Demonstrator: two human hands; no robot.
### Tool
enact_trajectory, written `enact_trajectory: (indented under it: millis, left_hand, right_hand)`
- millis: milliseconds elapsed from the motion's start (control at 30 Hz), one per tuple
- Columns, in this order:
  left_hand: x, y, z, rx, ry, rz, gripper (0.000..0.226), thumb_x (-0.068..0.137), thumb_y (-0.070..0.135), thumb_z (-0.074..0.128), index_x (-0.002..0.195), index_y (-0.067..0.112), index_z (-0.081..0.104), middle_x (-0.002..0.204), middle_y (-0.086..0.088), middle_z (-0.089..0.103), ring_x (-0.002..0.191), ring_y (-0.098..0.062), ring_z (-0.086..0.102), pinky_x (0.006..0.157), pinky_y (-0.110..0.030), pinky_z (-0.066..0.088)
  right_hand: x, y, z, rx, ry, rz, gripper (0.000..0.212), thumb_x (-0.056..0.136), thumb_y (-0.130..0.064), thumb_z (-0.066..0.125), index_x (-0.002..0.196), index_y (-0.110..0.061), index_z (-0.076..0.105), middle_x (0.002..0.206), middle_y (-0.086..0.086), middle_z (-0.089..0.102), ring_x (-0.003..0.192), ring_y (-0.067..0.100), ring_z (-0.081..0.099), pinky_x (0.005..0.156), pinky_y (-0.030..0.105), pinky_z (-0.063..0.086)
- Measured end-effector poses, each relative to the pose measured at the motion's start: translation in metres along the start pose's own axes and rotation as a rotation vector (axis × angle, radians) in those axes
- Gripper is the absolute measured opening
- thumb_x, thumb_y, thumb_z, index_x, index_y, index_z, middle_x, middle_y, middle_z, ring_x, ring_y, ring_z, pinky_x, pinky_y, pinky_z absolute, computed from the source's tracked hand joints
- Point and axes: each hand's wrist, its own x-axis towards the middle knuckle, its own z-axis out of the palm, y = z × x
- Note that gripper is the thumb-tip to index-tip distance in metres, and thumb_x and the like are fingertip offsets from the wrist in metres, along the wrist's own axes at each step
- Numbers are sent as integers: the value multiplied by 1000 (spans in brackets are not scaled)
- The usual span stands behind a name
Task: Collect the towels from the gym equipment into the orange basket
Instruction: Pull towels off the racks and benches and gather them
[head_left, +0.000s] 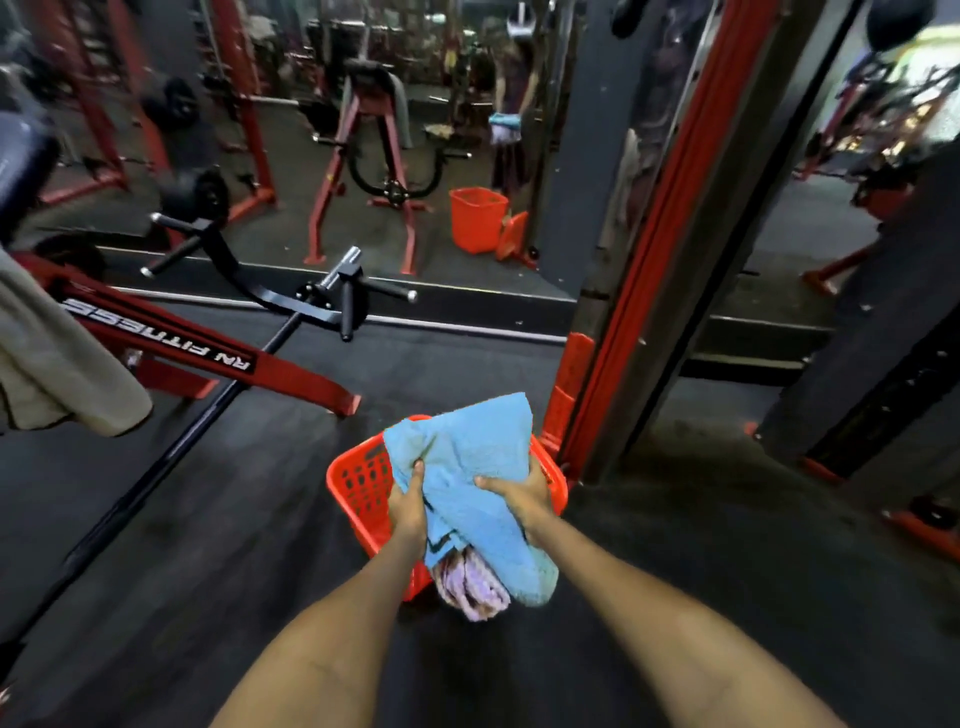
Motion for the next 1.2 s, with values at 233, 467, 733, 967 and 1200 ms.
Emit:
enact_trajectory:
  millis: [233,467,733,967,1200]
  left_hand:
    - [76,17,25,-26,168,8,41,92,39,56,124,13,56,121,-5,64,111,-25,59,105,-41,43]
    - [136,16,26,-79,246,29,57,76,42,74,125,18,57,115,-2,68,107,-19,63,99,-38,49]
    - [195,12,31,-144,454,-126,80,57,32,84,115,3,37,111,-7,55,100,-21,59,91,-39,51]
    - [259,-15,40,-56,509,-170,48,65,19,81,93,15,42,90,3,52,94,-18,56,91,-38,51]
    - [330,-82,43,-81,550,-231,40,73,10,78,99,13,48,95,-4,59,89,-18,59,76,-28,53]
  right_hand:
    - [103,-27,32,-96,-227,29,78,48,-22,90,117,-22,53,106,-3,68,96,18,66,86,37,55]
    - [194,-20,74,-144,-475,108,56,60,-11,86,100,-33,53,100,-8,66,91,10,64,85,35,54]
    - [266,-17,117,-252,-625,189,65,62,-11,85,118,-19,53,108,1,67,94,18,65,80,31,53]
    - [326,24,134,-275,-595,296,68,52,-22,89,114,-14,61,106,7,71,97,25,69,85,42,57]
    - [389,93,150,-343,-523,335,73,46,-27,90,112,-13,61,103,5,72,91,23,70,81,42,59]
